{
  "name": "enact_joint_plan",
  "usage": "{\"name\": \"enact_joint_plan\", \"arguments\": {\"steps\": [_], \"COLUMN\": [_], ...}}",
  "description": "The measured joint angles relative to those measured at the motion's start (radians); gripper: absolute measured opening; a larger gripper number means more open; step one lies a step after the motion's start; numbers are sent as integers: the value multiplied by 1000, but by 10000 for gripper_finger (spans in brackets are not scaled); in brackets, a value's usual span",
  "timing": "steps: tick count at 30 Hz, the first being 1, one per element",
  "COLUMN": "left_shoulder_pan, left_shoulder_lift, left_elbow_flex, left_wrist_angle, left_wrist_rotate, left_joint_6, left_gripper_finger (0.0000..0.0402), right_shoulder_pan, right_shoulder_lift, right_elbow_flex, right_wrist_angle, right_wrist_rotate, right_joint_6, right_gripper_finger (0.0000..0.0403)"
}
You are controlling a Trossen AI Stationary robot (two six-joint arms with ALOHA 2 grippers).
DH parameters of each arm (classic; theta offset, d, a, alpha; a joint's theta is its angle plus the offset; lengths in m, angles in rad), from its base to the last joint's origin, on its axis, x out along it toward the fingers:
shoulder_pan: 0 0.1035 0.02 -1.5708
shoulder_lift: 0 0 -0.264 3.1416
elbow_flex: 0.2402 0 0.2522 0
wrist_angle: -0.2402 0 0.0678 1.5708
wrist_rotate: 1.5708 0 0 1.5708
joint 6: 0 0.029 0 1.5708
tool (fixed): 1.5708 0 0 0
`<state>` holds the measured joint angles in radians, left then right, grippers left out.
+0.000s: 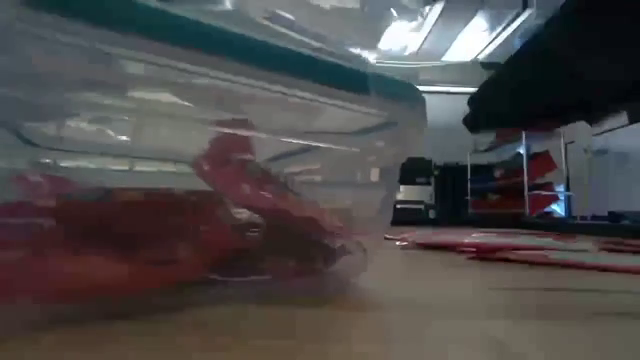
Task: Sort candy
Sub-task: Close the rectangular transparent bin
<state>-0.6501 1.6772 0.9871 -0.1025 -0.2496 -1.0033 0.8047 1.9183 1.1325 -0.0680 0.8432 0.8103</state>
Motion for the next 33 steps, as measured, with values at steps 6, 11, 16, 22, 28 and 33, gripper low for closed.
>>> {"name": "enact_joint_plan", "arguments": {"steps": [6, 11, 16, 22, 28, 33], "left_shoulder_pan": [88, 130, 133, 145, 146, 150], "left_shoulder_lift": [13, 48, 74, 127, 149, 151], "left_elbow_flex": [-1, 3, 5, 8, 8, 8], "left_wrist_angle": [15, 43, 22, 41, 80, 90], "left_wrist_rotate": [-35, -13, -35, -73, -70, -51], "left_joint_6": [69, 121, 123, 113, 105, 91], "left_gripper_finger": [129, 129, 128, 128, 128, 128], "right_shoulder_pan": [-34, -95, -134, -138, -141, -147], "right_shoulder_lift": [-3, -3, 11, 65, 79, 79], "right_elbow_flex": [103, 112, 104, 96, 96, 96], "right_wrist_angle": [-2, -100, -168, -177, -170, -177], "right_wrist_rotate": [-143, -190, -307, -303, -240, -174], "right_joint_6": [-180, -150, -85, -75, -78, -81], "right_gripper_finger": [117, 117, 117, 117, 88, 37]}}
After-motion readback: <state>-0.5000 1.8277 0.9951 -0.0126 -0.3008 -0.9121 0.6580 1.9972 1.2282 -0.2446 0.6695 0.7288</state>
